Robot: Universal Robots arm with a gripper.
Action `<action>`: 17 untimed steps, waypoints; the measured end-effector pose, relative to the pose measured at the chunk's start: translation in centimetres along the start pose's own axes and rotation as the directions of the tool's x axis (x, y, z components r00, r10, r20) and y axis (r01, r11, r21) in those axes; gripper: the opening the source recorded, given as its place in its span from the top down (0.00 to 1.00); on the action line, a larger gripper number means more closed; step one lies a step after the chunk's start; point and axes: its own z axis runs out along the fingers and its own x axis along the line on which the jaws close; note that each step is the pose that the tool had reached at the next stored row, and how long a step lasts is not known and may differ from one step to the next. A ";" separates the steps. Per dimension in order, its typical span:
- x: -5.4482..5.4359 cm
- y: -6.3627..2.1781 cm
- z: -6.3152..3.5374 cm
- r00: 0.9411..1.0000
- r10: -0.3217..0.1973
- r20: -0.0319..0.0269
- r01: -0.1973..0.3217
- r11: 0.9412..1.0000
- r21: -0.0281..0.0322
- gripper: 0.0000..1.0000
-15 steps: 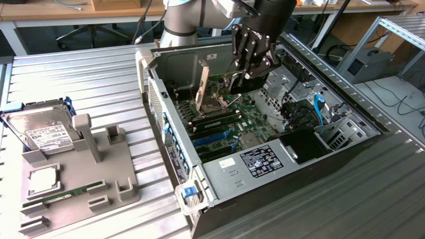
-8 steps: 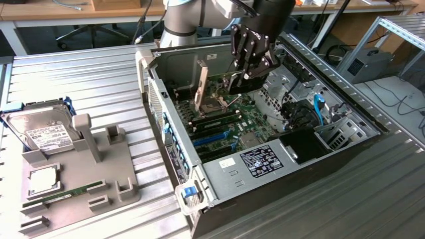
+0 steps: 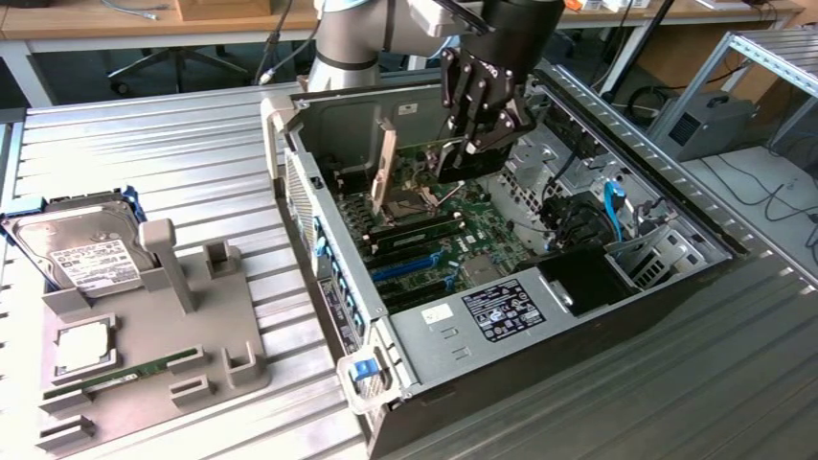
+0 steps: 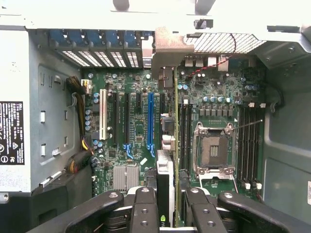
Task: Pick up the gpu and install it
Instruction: 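Insert the gpu into the slot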
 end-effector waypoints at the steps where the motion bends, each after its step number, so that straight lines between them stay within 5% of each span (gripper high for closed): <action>1: 0.0 0.01 0.06 1.000 0.000 0.000 0.000 1.000 0.002 0.73; 5: 0.1 0.18 0.83 1.000 0.000 0.000 0.000 1.000 0.010 0.73; 17: 0.3 0.44 3.16 1.000 0.000 0.000 0.000 1.000 0.011 0.73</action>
